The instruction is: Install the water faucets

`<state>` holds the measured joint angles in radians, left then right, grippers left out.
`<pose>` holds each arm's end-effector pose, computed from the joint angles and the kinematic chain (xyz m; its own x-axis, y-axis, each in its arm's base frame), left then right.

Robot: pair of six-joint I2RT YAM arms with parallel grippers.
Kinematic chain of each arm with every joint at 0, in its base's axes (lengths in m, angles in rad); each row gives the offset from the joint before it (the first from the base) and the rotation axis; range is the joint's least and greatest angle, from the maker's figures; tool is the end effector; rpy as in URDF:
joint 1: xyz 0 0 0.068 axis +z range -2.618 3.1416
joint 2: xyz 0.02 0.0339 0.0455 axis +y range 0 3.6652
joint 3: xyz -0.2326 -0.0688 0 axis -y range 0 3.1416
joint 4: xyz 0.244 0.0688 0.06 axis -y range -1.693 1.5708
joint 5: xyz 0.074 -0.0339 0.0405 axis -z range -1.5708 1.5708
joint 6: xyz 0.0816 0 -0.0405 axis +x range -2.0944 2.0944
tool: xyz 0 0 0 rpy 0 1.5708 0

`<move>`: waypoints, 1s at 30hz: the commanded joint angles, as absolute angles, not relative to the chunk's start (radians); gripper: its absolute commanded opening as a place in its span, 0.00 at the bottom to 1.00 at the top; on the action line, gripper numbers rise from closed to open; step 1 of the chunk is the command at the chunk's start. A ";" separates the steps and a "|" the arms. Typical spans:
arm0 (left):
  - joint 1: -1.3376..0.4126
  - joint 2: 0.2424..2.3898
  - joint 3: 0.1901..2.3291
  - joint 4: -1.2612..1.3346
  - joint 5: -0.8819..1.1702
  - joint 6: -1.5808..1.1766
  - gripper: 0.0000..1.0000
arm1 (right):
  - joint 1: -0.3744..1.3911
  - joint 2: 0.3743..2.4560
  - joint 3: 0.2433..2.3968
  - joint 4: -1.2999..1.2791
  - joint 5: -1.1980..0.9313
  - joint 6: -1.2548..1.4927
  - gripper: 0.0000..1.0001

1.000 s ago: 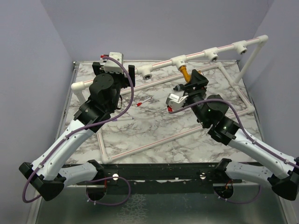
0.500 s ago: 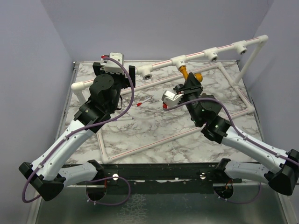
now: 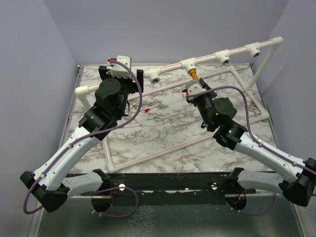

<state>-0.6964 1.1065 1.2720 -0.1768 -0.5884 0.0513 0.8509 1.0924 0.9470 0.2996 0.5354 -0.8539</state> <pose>0.2504 -0.1503 0.4193 -0.0031 0.0582 -0.9983 0.1081 0.9925 0.0575 0.2327 0.2023 0.3661 0.3035 -0.6373 -0.7083 -0.1302 0.7087 -0.6934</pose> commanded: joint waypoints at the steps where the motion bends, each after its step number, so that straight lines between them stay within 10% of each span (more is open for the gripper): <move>1: -0.709 1.148 1.221 -0.379 -0.585 0.037 0.99 | 0.848 1.099 0.952 0.310 0.557 -0.336 0.00; 30: -0.732 1.130 1.207 -0.374 -0.597 0.041 0.99 | 0.847 1.000 0.748 0.318 0.671 1.561 0.01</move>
